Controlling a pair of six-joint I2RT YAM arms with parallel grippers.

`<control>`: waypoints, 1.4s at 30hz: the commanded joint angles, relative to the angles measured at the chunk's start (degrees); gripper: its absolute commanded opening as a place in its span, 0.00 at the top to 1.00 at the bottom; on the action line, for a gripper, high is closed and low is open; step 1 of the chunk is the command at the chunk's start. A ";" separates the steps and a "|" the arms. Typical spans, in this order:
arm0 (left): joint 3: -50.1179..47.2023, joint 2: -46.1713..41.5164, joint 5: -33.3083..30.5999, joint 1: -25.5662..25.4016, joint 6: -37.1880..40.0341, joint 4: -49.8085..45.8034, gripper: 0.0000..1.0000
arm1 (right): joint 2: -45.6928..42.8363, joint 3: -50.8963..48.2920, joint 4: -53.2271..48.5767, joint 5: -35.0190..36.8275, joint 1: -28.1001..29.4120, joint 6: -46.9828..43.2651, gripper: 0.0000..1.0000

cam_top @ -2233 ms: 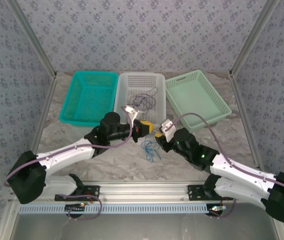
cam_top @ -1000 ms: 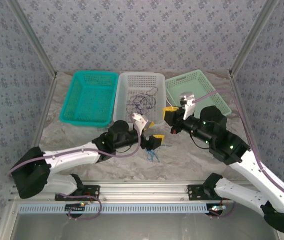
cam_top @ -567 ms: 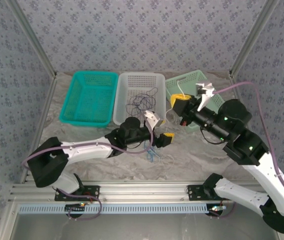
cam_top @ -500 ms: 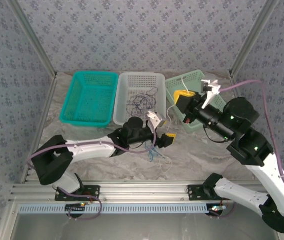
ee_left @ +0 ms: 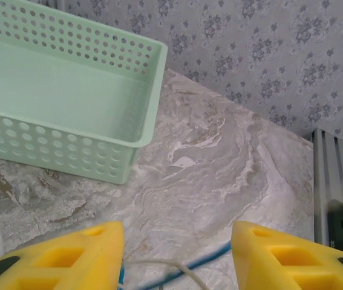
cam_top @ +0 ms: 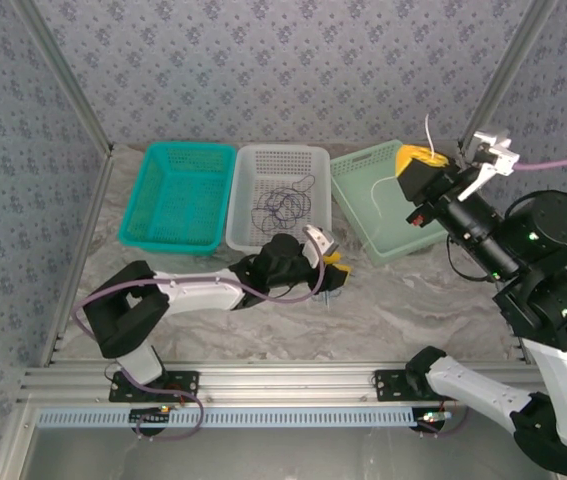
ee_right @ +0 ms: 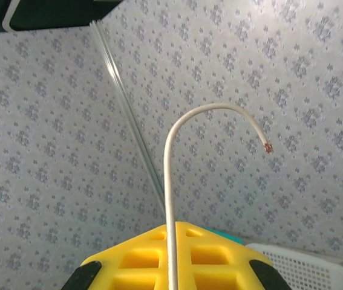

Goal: Untangle the cables

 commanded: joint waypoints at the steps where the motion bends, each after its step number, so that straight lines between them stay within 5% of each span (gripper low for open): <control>1: 2.60 3.47 -0.56 -0.48 -0.79 -5.23 0.49 | -0.74 3.31 2.92 1.65 -0.56 -0.61 1.00; 20: -0.63 -0.56 -4.08 -0.48 -0.49 -6.28 0.45 | 7.44 10.78 -4.69 11.67 -3.32 -14.76 1.00; 29: -5.98 -7.93 -9.17 -0.48 0.89 -7.69 0.41 | 15.60 5.78 -2.09 -4.10 -23.42 -8.23 1.00; 42: -15.77 -27.54 -26.18 1.37 5.18 -11.96 0.18 | 21.91 6.20 1.73 -13.42 -24.95 -7.78 1.00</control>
